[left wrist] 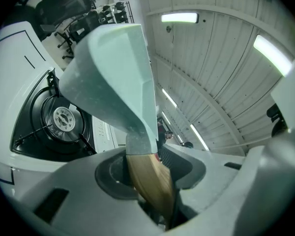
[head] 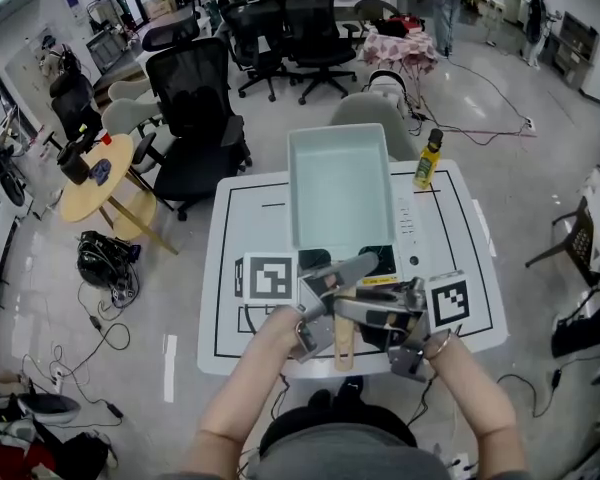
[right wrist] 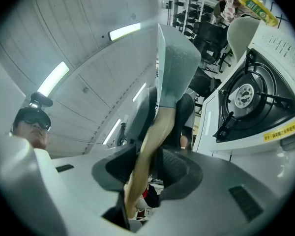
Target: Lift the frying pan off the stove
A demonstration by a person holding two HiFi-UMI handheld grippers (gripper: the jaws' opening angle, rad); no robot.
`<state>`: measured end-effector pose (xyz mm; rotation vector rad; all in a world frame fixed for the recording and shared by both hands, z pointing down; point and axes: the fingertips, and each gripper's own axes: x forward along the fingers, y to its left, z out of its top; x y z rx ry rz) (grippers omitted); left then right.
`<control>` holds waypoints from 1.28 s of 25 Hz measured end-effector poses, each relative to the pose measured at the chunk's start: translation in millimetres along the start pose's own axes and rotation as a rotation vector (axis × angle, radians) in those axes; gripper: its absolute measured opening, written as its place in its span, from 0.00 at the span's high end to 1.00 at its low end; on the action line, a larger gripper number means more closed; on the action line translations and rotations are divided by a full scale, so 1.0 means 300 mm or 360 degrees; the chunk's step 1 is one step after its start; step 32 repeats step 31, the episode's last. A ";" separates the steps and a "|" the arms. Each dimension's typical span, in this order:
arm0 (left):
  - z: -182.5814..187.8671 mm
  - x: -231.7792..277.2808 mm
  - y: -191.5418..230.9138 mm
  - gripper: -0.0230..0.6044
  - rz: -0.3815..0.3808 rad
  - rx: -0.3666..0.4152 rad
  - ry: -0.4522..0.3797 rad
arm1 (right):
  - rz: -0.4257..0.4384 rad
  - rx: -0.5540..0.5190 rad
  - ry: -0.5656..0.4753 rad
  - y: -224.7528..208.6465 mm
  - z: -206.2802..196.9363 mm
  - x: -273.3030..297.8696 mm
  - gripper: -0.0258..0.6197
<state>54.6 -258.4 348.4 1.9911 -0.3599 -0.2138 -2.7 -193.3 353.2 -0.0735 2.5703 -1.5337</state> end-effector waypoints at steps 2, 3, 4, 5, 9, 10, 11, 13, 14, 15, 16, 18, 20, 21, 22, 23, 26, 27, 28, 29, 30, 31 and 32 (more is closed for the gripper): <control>-0.001 -0.004 -0.017 0.72 -0.0001 0.0021 0.0000 | 0.0019 -0.0007 -0.0005 0.020 -0.002 0.003 0.72; 0.000 -0.004 -0.023 0.72 -0.0002 0.0030 -0.0001 | 0.0021 -0.0013 -0.0008 0.025 -0.001 0.003 0.72; 0.001 -0.003 -0.028 0.72 -0.0004 0.0037 -0.0003 | 0.0019 -0.0021 -0.0010 0.028 0.000 0.001 0.72; 0.001 -0.003 -0.032 0.72 -0.0006 0.0042 -0.0006 | 0.0015 -0.0030 -0.0011 0.029 0.001 -0.001 0.72; 0.003 -0.004 -0.052 0.72 -0.0009 0.0070 -0.0010 | 0.0002 -0.0049 -0.0016 0.043 0.003 -0.004 0.72; 0.003 -0.005 -0.058 0.72 -0.0009 0.0077 -0.0009 | -0.0002 -0.0057 -0.0016 0.047 0.003 -0.003 0.72; 0.003 -0.006 -0.064 0.72 -0.0009 0.0084 -0.0008 | -0.0001 -0.0066 -0.0016 0.052 0.003 -0.003 0.72; 0.005 -0.008 -0.071 0.72 -0.0006 0.0098 -0.0008 | 0.0005 -0.0071 -0.0020 0.062 0.005 0.001 0.73; 0.006 -0.008 -0.073 0.72 -0.0006 0.0104 -0.0010 | 0.0000 -0.0072 -0.0020 0.063 0.005 0.001 0.73; 0.006 -0.008 -0.075 0.72 -0.0006 0.0109 -0.0012 | -0.0006 -0.0074 -0.0019 0.062 0.005 0.000 0.73; 0.005 -0.009 -0.076 0.72 -0.0007 0.0111 -0.0014 | -0.0009 -0.0076 -0.0017 0.061 0.003 -0.002 0.73; 0.003 -0.009 -0.079 0.72 -0.0008 0.0113 -0.0015 | -0.0005 -0.0081 -0.0016 0.062 0.000 -0.004 0.73; 0.001 -0.010 -0.082 0.72 -0.0006 0.0114 -0.0016 | 0.0002 -0.0088 -0.0015 0.067 -0.001 -0.004 0.73; 0.001 -0.009 -0.084 0.72 -0.0006 0.0114 -0.0017 | 0.0004 -0.0090 -0.0015 0.069 -0.001 -0.004 0.73; 0.002 -0.009 -0.085 0.72 -0.0005 0.0115 -0.0019 | 0.0008 -0.0090 -0.0017 0.070 0.000 -0.004 0.73; 0.002 -0.008 -0.085 0.72 -0.0004 0.0116 -0.0020 | 0.0014 -0.0087 -0.0019 0.072 0.001 -0.004 0.73; 0.003 -0.006 -0.089 0.72 -0.0003 0.0118 -0.0028 | 0.0001 -0.0086 -0.0021 0.069 0.002 -0.010 0.73; 0.003 -0.004 -0.091 0.72 -0.0005 0.0120 -0.0032 | -0.0006 -0.0089 -0.0019 0.069 0.002 -0.013 0.73; 0.003 -0.003 -0.093 0.72 -0.0007 0.0121 -0.0035 | -0.0008 -0.0093 -0.0017 0.070 0.003 -0.016 0.73; 0.002 0.000 -0.095 0.72 -0.0010 0.0123 -0.0038 | -0.0006 -0.0099 -0.0014 0.073 0.004 -0.019 0.73; 0.002 0.002 -0.097 0.72 -0.0012 0.0124 -0.0040 | -0.0003 -0.0106 -0.0010 0.075 0.005 -0.022 0.73; 0.002 0.005 -0.099 0.72 -0.0015 0.0126 -0.0042 | 0.0001 -0.0114 -0.0006 0.078 0.006 -0.024 0.73; 0.002 0.005 -0.099 0.72 -0.0015 0.0126 -0.0042 | 0.0001 -0.0114 -0.0006 0.078 0.006 -0.024 0.73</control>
